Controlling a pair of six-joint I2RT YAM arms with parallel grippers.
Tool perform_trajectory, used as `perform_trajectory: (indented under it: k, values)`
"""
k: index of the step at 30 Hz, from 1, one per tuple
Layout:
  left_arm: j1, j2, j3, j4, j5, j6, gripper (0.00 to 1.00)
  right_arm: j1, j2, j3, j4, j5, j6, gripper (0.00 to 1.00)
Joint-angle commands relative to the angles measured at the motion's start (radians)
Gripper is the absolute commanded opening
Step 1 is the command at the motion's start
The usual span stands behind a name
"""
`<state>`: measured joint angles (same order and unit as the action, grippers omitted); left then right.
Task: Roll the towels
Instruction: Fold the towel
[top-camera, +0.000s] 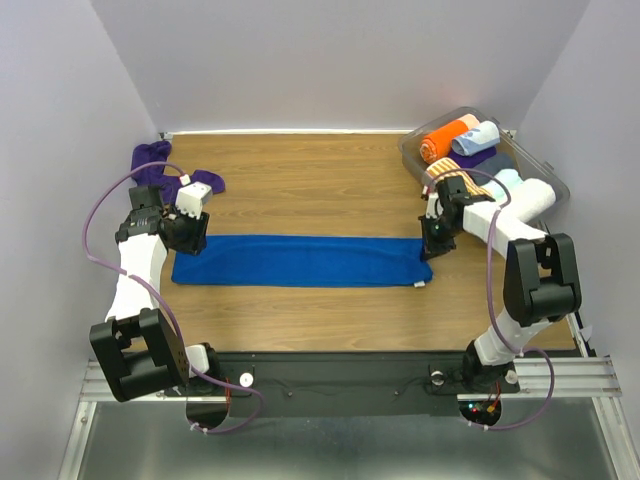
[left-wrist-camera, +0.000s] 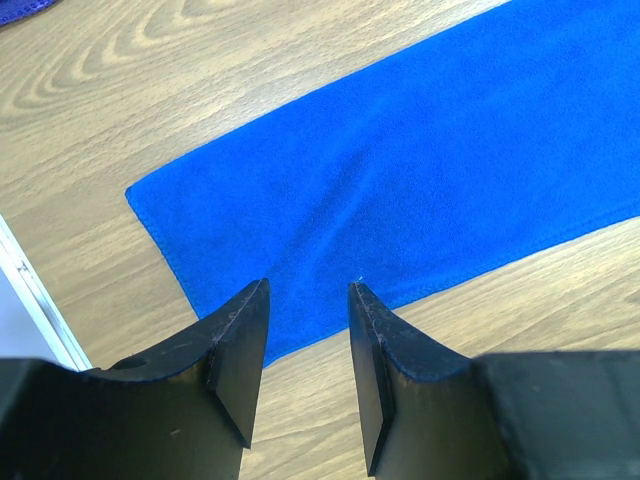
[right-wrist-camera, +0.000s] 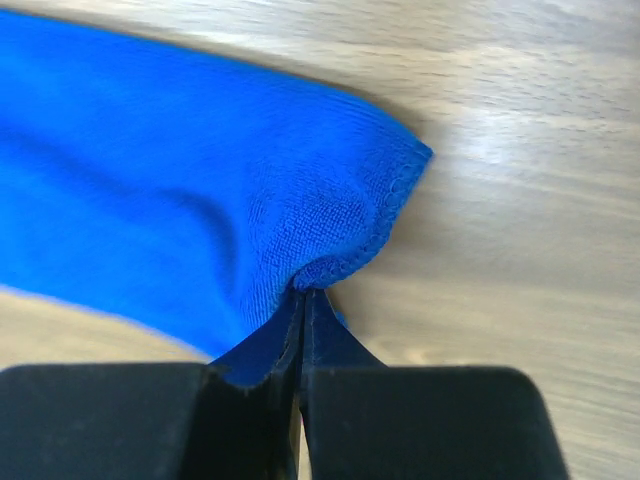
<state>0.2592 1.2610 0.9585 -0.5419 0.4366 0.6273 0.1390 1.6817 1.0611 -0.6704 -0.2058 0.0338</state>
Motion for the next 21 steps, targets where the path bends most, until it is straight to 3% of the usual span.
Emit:
perform_trajectory:
  k: [1, 9, 21]
  values:
    - [0.003, -0.006, 0.032, 0.017, 0.017, -0.009, 0.49, 0.010, -0.077, 0.097, -0.044, -0.106, 0.000, 0.00]
    - [0.002, 0.005, 0.045, 0.020, 0.014, -0.015, 0.49, 0.033, -0.071, 0.134, -0.064, -0.208, 0.011, 0.00]
    - [0.002, 0.029, 0.060, 0.020, 0.022, -0.035, 0.49, 0.189, 0.016, 0.224, -0.044, -0.357, 0.078, 0.01]
